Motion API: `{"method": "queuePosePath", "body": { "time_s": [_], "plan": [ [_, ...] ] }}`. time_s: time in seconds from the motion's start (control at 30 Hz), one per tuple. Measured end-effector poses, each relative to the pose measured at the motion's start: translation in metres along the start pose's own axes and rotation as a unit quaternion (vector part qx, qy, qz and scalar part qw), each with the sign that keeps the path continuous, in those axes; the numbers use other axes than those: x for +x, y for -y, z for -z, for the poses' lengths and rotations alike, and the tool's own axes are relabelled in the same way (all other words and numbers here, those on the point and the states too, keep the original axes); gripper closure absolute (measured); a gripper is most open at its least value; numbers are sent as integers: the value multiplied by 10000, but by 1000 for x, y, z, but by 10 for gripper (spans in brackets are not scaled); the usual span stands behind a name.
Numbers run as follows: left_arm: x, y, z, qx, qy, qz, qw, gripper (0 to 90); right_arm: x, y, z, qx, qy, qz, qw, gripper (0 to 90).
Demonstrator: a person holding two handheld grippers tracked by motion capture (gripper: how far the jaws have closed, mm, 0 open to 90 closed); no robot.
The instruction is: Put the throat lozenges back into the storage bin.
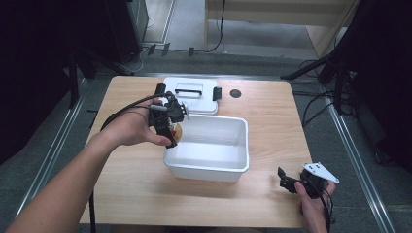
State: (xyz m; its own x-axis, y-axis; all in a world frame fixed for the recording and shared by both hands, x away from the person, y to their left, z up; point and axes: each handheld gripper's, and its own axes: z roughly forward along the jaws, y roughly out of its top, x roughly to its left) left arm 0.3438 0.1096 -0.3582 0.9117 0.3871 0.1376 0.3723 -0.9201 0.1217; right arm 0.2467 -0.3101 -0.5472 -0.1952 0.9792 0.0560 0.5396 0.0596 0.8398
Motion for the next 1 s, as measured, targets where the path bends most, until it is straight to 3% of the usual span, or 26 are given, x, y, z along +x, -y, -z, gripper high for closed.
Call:
{"method": "queuePosePath", "body": {
  "time_s": [0.53, 1.0],
  "plan": [
    [-10, -25, -13, -24, 106, -297, 9995, 213, 0, 0, 0, 31, -17, -16, 10000, 14],
    [-12, -26, -32, -17, 218, -440, 9988, 213, 0, 0, -1, 40, -61, -25, 10000, 14]
  ]
}}
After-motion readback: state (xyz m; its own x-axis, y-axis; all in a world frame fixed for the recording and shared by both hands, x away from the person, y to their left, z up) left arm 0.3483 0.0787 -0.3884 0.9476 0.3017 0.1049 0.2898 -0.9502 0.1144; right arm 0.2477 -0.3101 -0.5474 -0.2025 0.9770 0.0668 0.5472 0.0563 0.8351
